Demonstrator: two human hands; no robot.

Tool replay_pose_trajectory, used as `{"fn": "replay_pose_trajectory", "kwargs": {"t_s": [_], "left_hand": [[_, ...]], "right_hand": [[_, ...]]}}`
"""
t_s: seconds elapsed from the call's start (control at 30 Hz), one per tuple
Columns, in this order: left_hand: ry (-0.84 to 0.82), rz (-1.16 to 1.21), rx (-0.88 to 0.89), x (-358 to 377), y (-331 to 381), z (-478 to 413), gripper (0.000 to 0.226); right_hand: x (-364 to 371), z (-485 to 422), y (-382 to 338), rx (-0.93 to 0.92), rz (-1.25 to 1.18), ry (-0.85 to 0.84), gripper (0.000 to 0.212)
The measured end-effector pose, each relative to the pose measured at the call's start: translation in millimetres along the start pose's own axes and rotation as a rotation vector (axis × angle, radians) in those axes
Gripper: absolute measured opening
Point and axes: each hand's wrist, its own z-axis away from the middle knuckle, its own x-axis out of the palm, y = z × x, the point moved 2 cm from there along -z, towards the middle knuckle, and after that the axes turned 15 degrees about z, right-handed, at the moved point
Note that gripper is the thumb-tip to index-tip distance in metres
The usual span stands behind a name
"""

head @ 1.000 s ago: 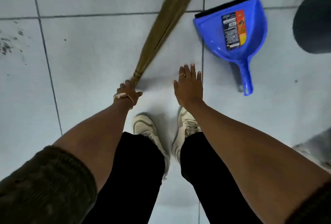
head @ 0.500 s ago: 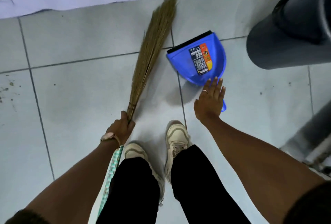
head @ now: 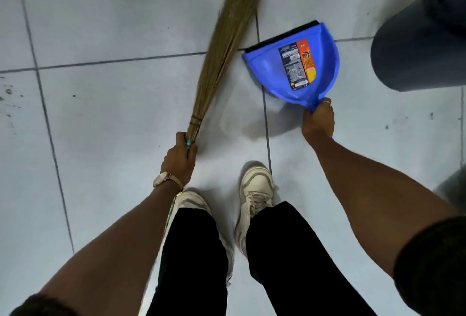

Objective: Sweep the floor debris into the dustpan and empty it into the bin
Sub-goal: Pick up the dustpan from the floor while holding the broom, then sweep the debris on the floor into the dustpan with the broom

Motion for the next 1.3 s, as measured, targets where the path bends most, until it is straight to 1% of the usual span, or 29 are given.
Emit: {"fn": "replay_pose_trajectory", "kwargs": {"t_s": [0.07,0.13,0.27,0.33,0.43,0.57,0.6,0.67,0.77,0.87,0.93,1.03,1.13,1.23,1.3], "left_hand": [[0.05,0.079,-0.007,-24,10,16,0.029],[0.104,0.123,-0.042,-48,18,36,0.031],[0.218,0.221,-0.148,-123,31,93,0.044],[0.305,0.267,-0.178,-162,32,124,0.049],[0.454,0.302,-0.181,-220,23,168,0.051],[0.67,0.288,-0.273,-290,-24,206,0.052],[0.716,0.29,-0.303,-304,-38,212,0.052],[0.802,0.306,-0.388,-329,-74,220,0.052],[0.884,0.34,-0.502,-352,-134,221,0.052],[0.895,0.373,-0.61,-360,-187,214,0.052],[0.863,0.404,-0.672,-359,-220,204,0.051],[0.805,0.449,-0.736,-350,-257,183,0.05],[0.763,0.473,-0.751,-328,-282,158,0.05],[0.756,0.509,-0.745,-302,-296,132,0.05],[0.766,0.509,-0.728,-290,-297,122,0.051]], "right_hand": [[-20,23,-13,-0.073,0.046,-0.001,0.037],[-41,47,-26,-0.135,0.151,0.008,0.04],[-85,106,-74,-0.396,0.389,0.006,0.043],[-102,137,-105,-0.524,0.469,-0.02,0.041],[-118,186,-157,-0.677,0.542,-0.111,0.04],[-111,240,-224,-0.861,0.645,-0.191,0.031],[-104,250,-238,-0.881,0.667,-0.201,0.029],[-86,267,-264,-0.879,0.704,-0.234,0.028],[-48,275,-291,-0.823,0.685,-0.284,0.037],[-11,267,-311,-0.763,0.689,-0.315,0.048],[15,262,-323,-0.721,0.702,-0.316,0.048],[50,253,-339,-0.708,0.581,-0.324,0.046],[79,242,-362,-0.795,0.531,-0.316,0.052],[104,234,-388,-0.918,0.572,-0.289,0.047],[111,232,-400,-0.944,0.581,-0.283,0.05]]}}
